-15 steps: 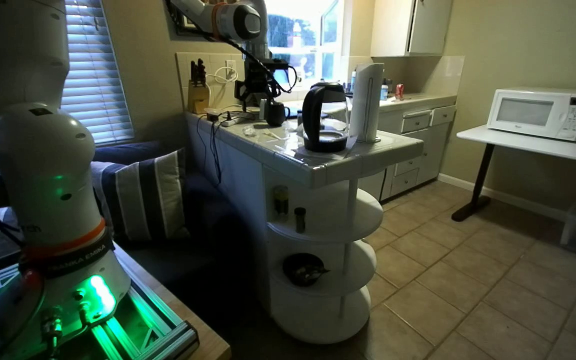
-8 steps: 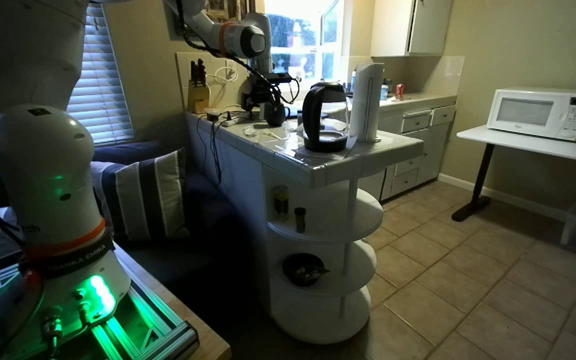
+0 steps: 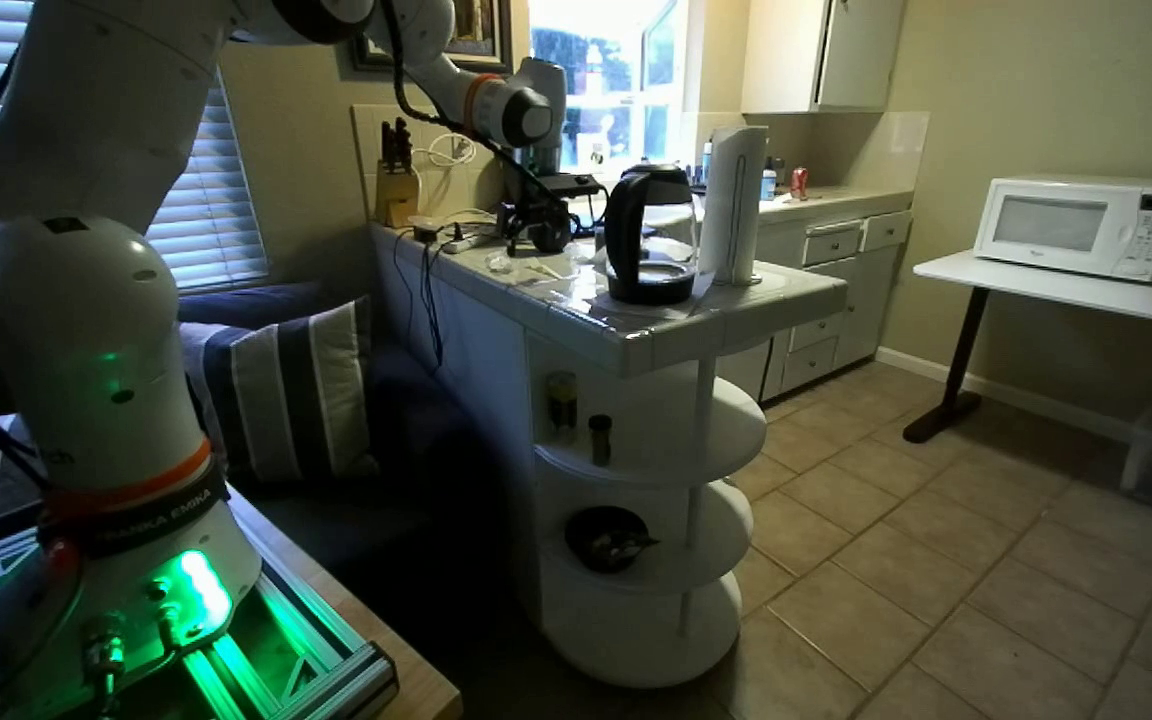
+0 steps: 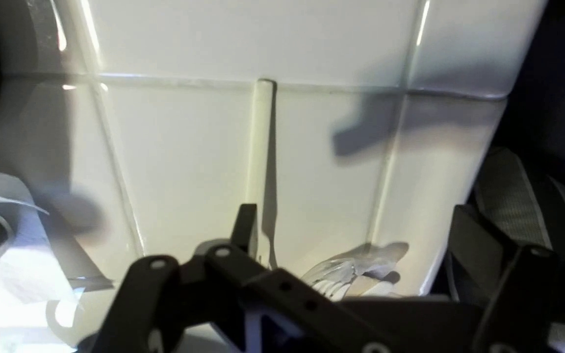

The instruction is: Move the fork next to the extension cord

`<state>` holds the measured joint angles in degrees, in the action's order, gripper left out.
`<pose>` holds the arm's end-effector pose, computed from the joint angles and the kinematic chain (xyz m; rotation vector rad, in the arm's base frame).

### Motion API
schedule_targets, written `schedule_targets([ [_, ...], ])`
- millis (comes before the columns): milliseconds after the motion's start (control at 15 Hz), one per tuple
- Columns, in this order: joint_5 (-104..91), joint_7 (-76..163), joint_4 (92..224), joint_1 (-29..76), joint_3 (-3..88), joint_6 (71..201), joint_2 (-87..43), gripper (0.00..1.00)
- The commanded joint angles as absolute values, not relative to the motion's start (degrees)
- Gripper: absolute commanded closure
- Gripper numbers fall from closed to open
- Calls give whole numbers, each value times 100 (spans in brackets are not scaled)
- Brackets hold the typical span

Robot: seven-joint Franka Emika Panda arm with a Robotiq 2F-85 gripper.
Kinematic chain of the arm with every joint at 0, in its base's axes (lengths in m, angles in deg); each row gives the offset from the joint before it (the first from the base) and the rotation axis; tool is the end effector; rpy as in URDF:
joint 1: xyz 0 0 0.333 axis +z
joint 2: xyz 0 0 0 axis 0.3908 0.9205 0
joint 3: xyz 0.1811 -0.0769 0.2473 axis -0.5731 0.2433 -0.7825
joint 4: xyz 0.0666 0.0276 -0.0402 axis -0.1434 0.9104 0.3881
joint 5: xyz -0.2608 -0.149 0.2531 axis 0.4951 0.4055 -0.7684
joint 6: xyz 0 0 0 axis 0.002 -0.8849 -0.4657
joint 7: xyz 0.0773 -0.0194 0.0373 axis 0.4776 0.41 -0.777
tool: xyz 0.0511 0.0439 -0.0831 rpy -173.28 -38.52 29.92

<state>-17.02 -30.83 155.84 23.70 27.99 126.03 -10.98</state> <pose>0.6862 0.1234 0.3777 -2.3768 -1.8560 -0.3145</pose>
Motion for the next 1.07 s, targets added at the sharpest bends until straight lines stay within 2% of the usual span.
schedule_targets([
  [0, -2019, -3537, 15147, 2209, 2616, 12714, -624, 0],
  [867, -2363, -3650, 13966, 2075, 2415, 12632, 472, 0],
  [933, -2346, -3658, 13912, 2076, 2406, 12636, 538, 19],
  [1000, -2334, -3662, 13854, 2076, 2395, 12631, 599, 26],
])
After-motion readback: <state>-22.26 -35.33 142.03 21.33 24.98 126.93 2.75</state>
